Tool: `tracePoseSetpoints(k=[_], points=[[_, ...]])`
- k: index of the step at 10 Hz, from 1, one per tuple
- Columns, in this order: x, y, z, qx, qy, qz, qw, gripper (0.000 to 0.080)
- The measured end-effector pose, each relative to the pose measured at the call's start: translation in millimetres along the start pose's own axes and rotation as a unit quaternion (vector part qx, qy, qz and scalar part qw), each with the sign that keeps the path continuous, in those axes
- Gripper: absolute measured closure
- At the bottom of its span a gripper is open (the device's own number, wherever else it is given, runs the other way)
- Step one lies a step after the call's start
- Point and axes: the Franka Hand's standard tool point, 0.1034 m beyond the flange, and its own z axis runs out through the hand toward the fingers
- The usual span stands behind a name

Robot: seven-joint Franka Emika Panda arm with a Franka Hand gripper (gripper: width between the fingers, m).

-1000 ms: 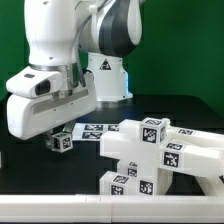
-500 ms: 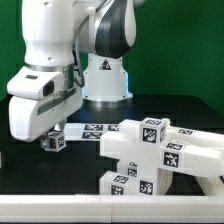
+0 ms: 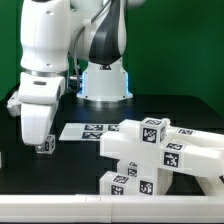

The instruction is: Assemble chair

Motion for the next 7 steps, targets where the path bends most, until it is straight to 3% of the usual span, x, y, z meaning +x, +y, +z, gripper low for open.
tracePoseSetpoints(k=[1,2,3,4,5,7], points=[[-0.2,-0.1,0.1,0.000,0.000,0.003,1.000,0.0257],[-0.3,0.1,-0.4,0.000,0.000,0.026,1.000,0.0257],[-1.6,2.6,-4.4,-0.003,0.001,0.061,0.998,0.0172],[-5.4,6.7,-10.1,-0.007,0.001,0.115,0.993,0.0157],[-5.9,9.9,-12.8,0.002,0.003,0.208,0.978,0.0157],[14.0,18.9,-20.1,0.024,0.000,0.370,0.929,0.0151]])
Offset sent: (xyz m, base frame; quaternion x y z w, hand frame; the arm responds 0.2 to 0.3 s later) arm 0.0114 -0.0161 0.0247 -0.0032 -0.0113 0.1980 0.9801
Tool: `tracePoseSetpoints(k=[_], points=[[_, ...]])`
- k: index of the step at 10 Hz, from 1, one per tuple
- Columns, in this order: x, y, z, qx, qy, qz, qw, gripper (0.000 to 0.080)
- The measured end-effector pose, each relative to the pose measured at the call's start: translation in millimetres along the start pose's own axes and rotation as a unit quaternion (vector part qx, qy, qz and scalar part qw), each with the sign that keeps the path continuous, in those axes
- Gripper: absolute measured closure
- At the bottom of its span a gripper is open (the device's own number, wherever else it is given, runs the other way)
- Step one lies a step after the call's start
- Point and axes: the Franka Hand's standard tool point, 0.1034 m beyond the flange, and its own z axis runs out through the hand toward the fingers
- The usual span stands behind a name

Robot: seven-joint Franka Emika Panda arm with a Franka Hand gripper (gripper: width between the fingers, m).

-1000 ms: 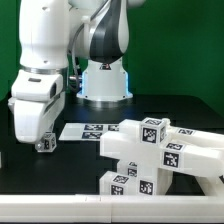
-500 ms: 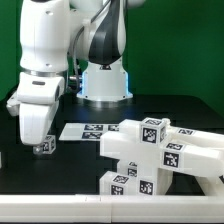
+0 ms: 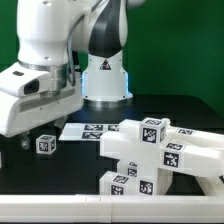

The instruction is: Assemble chair

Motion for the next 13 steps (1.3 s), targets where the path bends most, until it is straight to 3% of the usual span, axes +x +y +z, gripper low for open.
tracePoseSetpoints(k=[4,5,8,9,11,12,13], points=[[2.3,-3.9,1.3,0.010,-0.004,0.148,0.989,0.0151],[4.8,-6.5,-0.6,0.028,-0.010,0.250,0.968,0.0151],[-4.1,17.2,4.8,0.043,-0.001,0.370,0.928,0.0151],[-4.6,19.0,4.1,0.060,-0.016,0.399,0.915,0.0151],[-3.3,19.1,4.9,0.058,-0.015,0.401,0.914,0.0151],[-2.8,15.7,4.7,0.070,-0.027,0.402,0.913,0.0151],[-0.3,12.7,0.4,0.097,-0.052,0.415,0.903,0.0151]])
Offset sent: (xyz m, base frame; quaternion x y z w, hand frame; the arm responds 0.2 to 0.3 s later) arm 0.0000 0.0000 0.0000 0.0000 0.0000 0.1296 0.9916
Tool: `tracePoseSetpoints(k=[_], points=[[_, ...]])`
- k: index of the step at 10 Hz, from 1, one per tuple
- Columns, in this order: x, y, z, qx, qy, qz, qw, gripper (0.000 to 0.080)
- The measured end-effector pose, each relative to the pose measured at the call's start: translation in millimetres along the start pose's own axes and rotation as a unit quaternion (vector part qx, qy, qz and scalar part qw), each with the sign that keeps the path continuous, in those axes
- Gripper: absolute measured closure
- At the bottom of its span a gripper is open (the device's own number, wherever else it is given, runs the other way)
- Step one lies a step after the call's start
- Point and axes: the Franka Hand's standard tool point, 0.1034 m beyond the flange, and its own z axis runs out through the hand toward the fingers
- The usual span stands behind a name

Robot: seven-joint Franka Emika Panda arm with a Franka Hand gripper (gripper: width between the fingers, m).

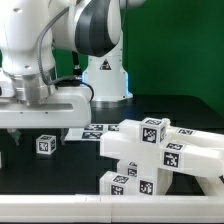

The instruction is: Assemble chair

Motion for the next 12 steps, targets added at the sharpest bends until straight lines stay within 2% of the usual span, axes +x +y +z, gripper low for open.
tracePoseSetpoints(k=[2,3,4,5,6,7,9,10,12], points=[[1.0,-8.1,-11.5,0.033,-0.110,0.025,0.993,0.0151],[10.3,-7.6,-13.7,0.036,-0.132,0.016,0.991,0.0151],[10.8,-7.7,-11.8,0.037,-0.135,0.000,0.990,0.0151],[0.1,-11.0,-10.5,0.046,-0.182,0.007,0.982,0.0151],[2.3,-10.2,-8.9,0.046,-0.206,0.004,0.978,0.0151],[-1.8,-9.6,-6.8,0.051,-0.248,0.014,0.967,0.0151],[4.9,9.3,-0.5,0.041,-0.307,0.083,0.947,0.0151],[3.1,10.7,-0.4,0.040,-0.330,0.099,0.938,0.0151],[6.1,10.8,0.3,0.039,-0.322,0.096,0.941,0.0151]])
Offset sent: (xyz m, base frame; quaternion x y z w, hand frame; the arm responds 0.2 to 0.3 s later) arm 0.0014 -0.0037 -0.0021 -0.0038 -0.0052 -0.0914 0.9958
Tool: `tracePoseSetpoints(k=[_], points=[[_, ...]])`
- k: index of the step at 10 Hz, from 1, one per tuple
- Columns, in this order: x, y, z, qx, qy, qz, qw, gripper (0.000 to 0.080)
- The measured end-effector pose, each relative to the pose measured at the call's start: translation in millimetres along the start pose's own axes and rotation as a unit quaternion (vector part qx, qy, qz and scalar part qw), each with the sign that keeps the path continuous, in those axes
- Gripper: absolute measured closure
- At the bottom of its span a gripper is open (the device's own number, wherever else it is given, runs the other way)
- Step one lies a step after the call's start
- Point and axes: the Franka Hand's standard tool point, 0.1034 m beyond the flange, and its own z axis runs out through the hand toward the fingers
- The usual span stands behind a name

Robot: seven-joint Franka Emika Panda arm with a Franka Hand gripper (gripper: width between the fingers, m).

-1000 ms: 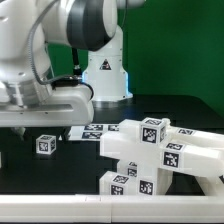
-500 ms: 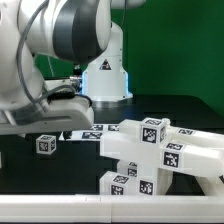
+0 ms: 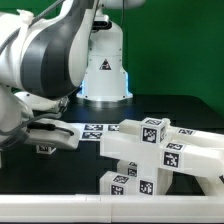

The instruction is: Assemble chair

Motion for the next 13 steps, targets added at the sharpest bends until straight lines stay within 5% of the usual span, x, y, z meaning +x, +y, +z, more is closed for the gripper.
tracePoseSetpoints(k=[3,7,8,9,11,13], points=[[-0.6,0.4,14.2,0.013,-0.021,0.017,1.000,0.0151],[-1.3,2.0,34.5,0.012,-0.024,0.026,0.999,0.0151],[-1.3,2.2,34.7,0.012,-0.024,0.026,0.999,0.0279],[-1.3,2.3,34.8,0.012,-0.024,0.027,0.999,0.0279],[-1.3,2.4,34.9,0.013,-0.025,0.027,0.999,0.0517],[-1.4,2.2,34.2,0.012,-0.024,0.026,0.999,0.0517]])
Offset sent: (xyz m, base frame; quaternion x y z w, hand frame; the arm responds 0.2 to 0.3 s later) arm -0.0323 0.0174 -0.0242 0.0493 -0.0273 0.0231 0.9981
